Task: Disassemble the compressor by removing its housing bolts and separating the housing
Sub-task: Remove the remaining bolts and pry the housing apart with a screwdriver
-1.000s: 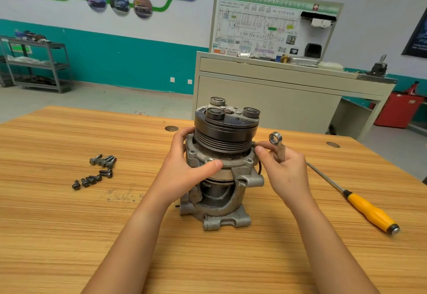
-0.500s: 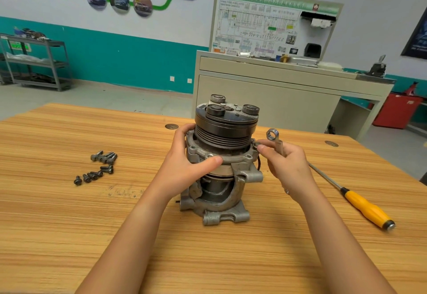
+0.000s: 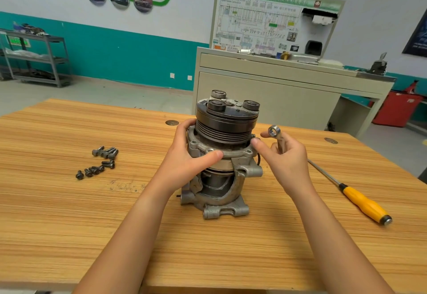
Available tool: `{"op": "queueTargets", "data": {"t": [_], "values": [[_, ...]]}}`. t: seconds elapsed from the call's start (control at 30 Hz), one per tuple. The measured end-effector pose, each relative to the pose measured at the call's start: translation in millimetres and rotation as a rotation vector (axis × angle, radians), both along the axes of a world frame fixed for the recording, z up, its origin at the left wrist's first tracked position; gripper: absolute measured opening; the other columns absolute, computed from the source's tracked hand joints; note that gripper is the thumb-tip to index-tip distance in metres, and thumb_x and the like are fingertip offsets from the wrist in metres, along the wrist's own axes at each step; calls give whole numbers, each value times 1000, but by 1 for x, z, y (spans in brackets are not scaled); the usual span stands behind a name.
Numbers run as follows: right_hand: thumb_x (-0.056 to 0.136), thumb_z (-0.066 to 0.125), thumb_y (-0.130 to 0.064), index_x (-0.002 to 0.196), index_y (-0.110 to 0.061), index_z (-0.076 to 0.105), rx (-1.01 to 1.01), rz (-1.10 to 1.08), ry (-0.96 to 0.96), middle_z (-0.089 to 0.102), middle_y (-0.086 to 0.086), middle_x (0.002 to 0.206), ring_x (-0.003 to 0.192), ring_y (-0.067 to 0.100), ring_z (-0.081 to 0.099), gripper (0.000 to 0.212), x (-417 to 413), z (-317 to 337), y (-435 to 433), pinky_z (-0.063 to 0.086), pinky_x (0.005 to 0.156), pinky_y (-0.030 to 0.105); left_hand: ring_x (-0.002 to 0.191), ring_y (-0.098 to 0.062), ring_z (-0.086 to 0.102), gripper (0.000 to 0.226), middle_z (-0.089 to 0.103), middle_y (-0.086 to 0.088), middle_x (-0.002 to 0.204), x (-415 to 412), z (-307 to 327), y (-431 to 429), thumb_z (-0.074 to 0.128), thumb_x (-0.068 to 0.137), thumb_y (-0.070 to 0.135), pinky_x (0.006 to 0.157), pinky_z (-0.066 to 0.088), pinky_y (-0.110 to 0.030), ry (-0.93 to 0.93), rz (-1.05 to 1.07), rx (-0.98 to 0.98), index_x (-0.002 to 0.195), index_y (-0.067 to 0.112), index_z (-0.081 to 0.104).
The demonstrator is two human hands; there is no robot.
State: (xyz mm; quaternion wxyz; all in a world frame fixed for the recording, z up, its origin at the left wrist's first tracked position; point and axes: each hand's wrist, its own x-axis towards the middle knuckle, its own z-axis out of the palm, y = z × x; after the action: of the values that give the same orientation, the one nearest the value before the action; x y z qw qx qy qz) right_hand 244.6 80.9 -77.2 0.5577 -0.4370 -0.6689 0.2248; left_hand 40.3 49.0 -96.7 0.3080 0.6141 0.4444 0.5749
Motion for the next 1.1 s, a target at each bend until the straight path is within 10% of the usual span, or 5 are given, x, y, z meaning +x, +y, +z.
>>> {"op": "queueTargets", "data": {"t": [0.27,0.4,0.9,1.1], "values": [[83,65,-22,82,-10,72,-49,52,-63,65,16,70,61,21,57,14,4,10,-2,48,63,37,93,28,45,64,45,35,110,0,-1,2,77,70,32,68,37,5,-14,-11,2,109,57,33],[78,71,-26,86,-29,64,-14,56,-21,52,-20,48,45,-1,45,12,1,4,-3,34,42,9,92,29,45,64,46,33,110,1,-2,3,77,72,28,67,37,5,-30,-17,13,109,56,33],[79,70,-21,70,-23,62,-90,40,-10,38,-15,39,39,-2,35,12,0,10,2,33,44,8,90,30,45,64,45,33,109,1,-2,2,77,71,28,66,37,5,-36,-27,7,108,56,33],[84,63,-11,97,-14,63,-68,103,64,47,-21,42,42,-7,43,13,-2,10,2,32,44,4,89,32,43,65,42,37,109,0,-2,2,77,71,31,66,36,7,-25,-24,1,108,59,31]]}}
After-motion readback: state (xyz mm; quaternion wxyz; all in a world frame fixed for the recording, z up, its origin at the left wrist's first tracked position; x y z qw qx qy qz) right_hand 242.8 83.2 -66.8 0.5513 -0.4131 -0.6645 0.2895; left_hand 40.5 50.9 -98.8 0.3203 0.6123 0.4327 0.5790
